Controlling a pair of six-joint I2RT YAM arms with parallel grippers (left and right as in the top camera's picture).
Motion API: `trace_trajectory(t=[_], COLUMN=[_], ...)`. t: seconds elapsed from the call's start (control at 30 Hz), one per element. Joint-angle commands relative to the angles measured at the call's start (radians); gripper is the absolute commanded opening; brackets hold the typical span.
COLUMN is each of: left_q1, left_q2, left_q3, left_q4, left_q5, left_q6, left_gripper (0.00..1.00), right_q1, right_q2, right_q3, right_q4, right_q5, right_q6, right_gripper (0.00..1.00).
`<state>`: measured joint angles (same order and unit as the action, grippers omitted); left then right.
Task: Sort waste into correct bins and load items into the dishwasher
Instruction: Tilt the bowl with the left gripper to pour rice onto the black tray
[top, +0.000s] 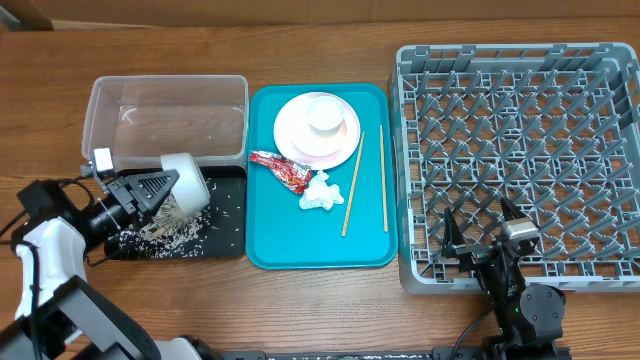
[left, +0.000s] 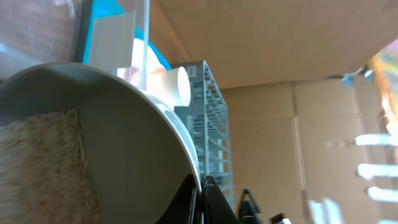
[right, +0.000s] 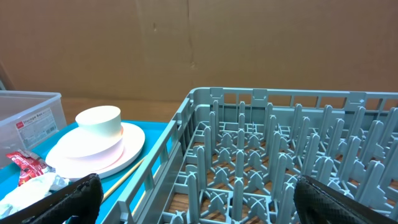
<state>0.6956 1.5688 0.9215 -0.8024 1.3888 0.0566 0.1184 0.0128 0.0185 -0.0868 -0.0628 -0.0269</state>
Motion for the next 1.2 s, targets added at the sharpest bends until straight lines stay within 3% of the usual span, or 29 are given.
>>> trace_trajectory(t=[0.0, 0.23, 0.4, 0.53, 0.7, 0.83, 0.93, 1.03, 1.17], left_q1=[0.004, 0.006, 0.006, 0.006, 0.005, 0.002, 0.010, 0.011, 0.011], left_q2=[0.037, 0.106, 0.111, 0.109, 0.105, 0.102, 0.103, 0.103, 0.104], left_q3=[-0.005, -0.005, -0.005, -0.005, -0.005, -0.005, -0.005, -0.005, -0.005], left_q4=[-0.025, 0.042, 0.053, 0.063, 0.070, -0.042, 0.036, -0.015, 0.107], left_q5=[0.076, 0.193, 0.193, 0.194, 0.194, 0.193, 0.194, 0.193, 0.193], left_q6=[-0.003, -0.047, -0.069, -0.212, -0.181, -0.173, -0.169, -0.175, -0.177], left_gripper=[0.04, 0.04, 0.04, 0.04, 0.04, 0.04, 0.04, 0.04, 0.04], right_q1=[-0.001, -0.001, -0.001, -0.001, -0.001, -0.001, -0.001, -0.001, -0.001], right_q2=[-0.010, -0.010, -0.010, -0.010, -0.010, -0.010, -0.010, -0.010, -0.010], right_q3=[-0.011, -0.011, -0.011, -0.011, -0.011, -0.011, -0.011, -0.011, -0.011], right_q4=[0.007, 0.007, 0.007, 0.007, 0.007, 0.007, 0.007, 0.007, 0.007], right_q5=[0.002, 0.002, 0.002, 0.002, 0.002, 0.002, 0.002, 0.002, 0.002], right_q6=[-0.002, -0.002, -0.002, -0.002, -0.002, -0.002, -0.002, -0.002, -0.002], right_gripper=[1.00, 1.00, 1.00, 1.00, 1.00, 1.00, 1.00, 1.00, 1.00])
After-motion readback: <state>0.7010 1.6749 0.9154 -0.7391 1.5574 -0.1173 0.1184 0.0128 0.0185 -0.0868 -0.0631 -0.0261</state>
